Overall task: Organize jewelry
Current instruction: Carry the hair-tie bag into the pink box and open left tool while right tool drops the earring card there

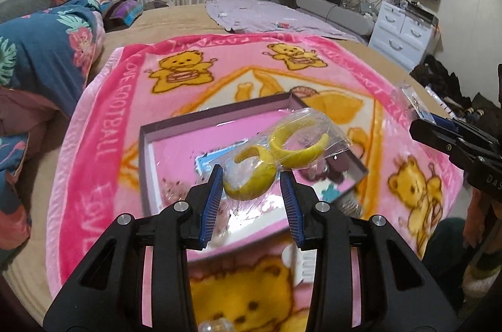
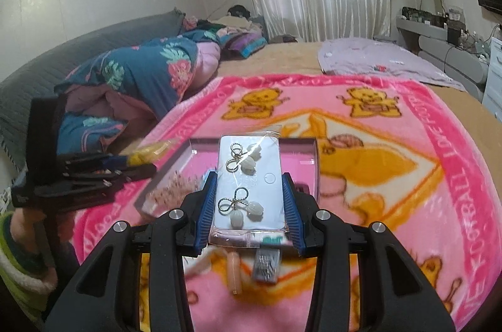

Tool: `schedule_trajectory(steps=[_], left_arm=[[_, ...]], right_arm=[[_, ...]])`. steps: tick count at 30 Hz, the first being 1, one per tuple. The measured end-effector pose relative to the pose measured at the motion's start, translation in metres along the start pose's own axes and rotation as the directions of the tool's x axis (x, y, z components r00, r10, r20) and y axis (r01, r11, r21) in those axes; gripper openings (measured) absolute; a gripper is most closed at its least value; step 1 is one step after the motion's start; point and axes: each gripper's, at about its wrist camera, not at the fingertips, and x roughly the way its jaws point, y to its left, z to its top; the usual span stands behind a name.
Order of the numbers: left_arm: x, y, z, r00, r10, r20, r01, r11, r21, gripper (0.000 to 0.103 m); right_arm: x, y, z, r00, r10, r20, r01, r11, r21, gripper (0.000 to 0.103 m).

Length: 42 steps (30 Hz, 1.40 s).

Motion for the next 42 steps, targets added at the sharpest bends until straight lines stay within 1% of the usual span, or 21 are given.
schedule_trajectory(steps=[4,9,12,14,19,25,30,37,40,42], left_arm=[[0.005,-0.003,0.013,1.000,-0.016,0.017,0.016,1.000,-0.001,0.029],[0.019,-0.002,0.019,0.999,-0.042,0.010,0.042,0.999,-0.021,0.029],[0.029,0.001,0.017,0.999,-0.054,0.000,0.054,0.998,-0.037,0.029],[0.038,0.003,0.013,0.997,-0.072,-0.019,0.071,0.996,-0.052,0.029],[0.058,0.004,0.003,0.994,-0.090,-0.065,0.086,0.995,-0.053,0.029],[0.077,0.003,-0.010,0.988,-0.101,-0.115,0.097,0.994,-0.044,0.030],[0.090,0.001,-0.018,0.983,-0.105,-0.151,0.100,0.994,-0.038,0.031],[0.099,-0.001,-0.025,0.982,-0.071,-0.172,0.069,0.997,-0.020,0.034],[0.099,0.000,-0.026,0.982,-0.068,-0.176,0.065,0.998,-0.020,0.039],[0.098,0.000,-0.027,0.982,-0.066,-0.178,0.064,0.998,-0.020,0.052]], right_arm=[[0.004,-0.002,0.018,1.000,0.005,0.030,-0.005,1.000,0.002,0.039],[0.011,-0.005,0.037,0.998,0.005,0.055,-0.006,1.000,0.007,0.039],[0.022,-0.008,0.045,0.999,0.001,0.035,-0.002,1.000,0.008,0.039],[0.029,-0.007,0.048,1.000,0.001,0.029,-0.001,1.000,0.004,0.039],[0.052,-0.010,0.052,1.000,0.004,0.009,-0.004,1.000,0.016,0.039],[0.071,-0.022,0.041,1.000,-0.006,-0.021,0.006,0.999,0.043,0.039],[0.091,-0.030,0.025,0.996,-0.015,-0.084,0.019,0.999,0.049,0.039],[0.117,-0.035,0.009,0.987,-0.022,-0.160,0.029,0.999,0.045,0.039],[0.124,-0.037,0.004,0.983,-0.021,-0.185,0.030,0.999,0.044,0.039],[0.129,-0.037,0.001,0.979,-0.020,-0.203,0.030,0.999,0.044,0.039]])
